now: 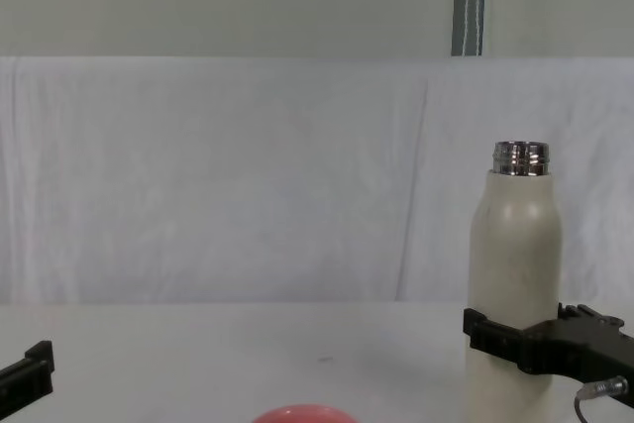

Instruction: Grasp the thermos with one hand and pour water into the cup lid.

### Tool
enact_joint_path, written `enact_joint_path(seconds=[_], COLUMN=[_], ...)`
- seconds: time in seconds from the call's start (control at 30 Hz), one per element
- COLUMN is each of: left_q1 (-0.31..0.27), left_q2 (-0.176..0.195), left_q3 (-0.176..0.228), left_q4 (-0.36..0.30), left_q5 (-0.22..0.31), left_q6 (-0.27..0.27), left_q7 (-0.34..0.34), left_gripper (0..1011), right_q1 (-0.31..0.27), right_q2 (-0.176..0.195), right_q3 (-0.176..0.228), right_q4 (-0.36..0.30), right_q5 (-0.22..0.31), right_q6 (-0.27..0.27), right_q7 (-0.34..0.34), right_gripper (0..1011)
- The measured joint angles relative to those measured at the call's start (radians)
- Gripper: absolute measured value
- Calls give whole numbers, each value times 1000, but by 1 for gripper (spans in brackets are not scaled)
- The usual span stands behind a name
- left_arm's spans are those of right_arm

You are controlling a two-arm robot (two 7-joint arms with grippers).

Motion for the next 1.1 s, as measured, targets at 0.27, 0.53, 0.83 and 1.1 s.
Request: enact_joint_path(seconds=[0.27, 0.53, 0.83, 1.1], left_q1=[0, 0, 0, 0], left_q2=[0, 0, 0, 0], left_q3=[0, 0, 0, 0], left_q4=[0, 0, 0, 0], left_q5=[0, 0, 0, 0], left_q6=[0, 0, 0, 0], left_q7=[0, 0, 0, 0], left_gripper=[1001, 1001, 1001, 1001], right_q1=[-6, -13, -26, -41], right_q2=[3, 12, 22, 31], right_q3=[1, -2, -5, -4], right_q4=[-3, -10, -19, -32], right_q5=[17, 23, 25, 26], right_q6=[-2, -5, -5, -1], right_q7=[17, 25, 26, 26], right_gripper=[1001, 1001, 1001, 1001])
